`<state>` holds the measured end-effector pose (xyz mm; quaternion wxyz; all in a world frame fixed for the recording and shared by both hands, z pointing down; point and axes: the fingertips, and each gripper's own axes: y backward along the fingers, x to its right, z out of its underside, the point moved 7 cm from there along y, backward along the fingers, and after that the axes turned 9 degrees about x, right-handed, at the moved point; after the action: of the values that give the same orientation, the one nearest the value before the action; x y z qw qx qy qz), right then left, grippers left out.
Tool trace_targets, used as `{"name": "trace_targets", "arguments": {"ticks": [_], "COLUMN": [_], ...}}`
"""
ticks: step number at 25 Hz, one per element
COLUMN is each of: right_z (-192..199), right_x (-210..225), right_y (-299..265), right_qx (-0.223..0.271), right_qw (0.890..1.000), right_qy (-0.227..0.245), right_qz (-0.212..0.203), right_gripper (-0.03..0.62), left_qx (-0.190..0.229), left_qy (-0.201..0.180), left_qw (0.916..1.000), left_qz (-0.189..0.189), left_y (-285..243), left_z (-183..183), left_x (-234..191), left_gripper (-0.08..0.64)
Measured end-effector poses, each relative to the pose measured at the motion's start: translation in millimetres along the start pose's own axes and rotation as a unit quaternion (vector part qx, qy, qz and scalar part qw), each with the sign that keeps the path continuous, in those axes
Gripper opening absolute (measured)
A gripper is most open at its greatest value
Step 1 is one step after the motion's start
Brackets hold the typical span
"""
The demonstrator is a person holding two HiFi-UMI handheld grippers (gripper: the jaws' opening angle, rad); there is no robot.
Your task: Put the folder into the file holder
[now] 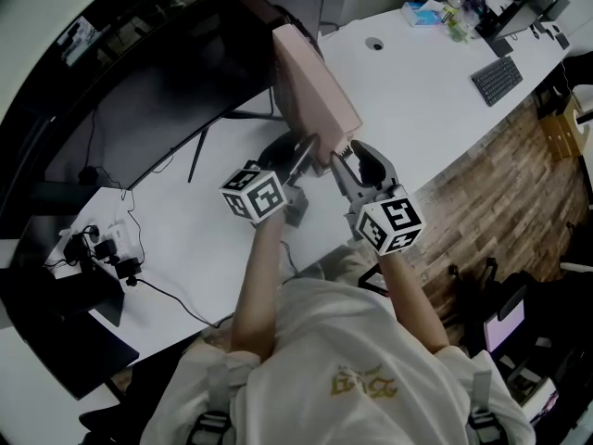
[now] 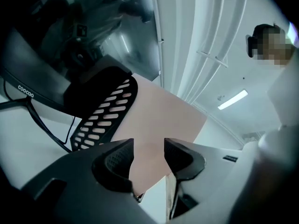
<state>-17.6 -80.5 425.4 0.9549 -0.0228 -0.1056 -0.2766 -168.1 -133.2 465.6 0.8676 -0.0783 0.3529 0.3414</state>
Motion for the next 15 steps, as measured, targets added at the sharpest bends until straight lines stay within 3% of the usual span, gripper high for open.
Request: {"name": "trace_targets", "arguments": {"ticks": [3, 5, 9, 13, 15], "right_z": [-5, -9, -13, -17, -19], "right_x": [-2, -3, 0, 9, 13], "right_y": [11, 20, 31, 39, 42], "right_qx": [0.023, 0.046, 0.064, 0.059, 0.050], "right_qw": [1.000, 0.998, 0.996, 0.994, 0.994], "right_qy": [-0.004, -0.013, -0.036, -0.026, -0.011], "right_qz": [0.014, 0.028, 0.054, 0.088, 0.099], "right_gripper": [0.170, 0.125, 0.077, 0.009, 0.011], "left_qx": [-0.001, -0.009, -0.031, -0.030, -0.020], "left_qy": [-0.036, -0.069, -0.156, -0.208, -0.216], "left_qw": [0.9994, 0.9976, 0.9872, 0.9776, 0.9759], "left_qz": [-0.001, -0.002, -0.003, -0.015, -0.025], "left_y": [6, 9, 11, 14, 17], "left_z": [-5, -6, -7, -8, -9], "left_x": [9, 16, 34, 46, 49], "left_gripper": [0.190, 0.184, 0.169, 0.077, 0.031]}}
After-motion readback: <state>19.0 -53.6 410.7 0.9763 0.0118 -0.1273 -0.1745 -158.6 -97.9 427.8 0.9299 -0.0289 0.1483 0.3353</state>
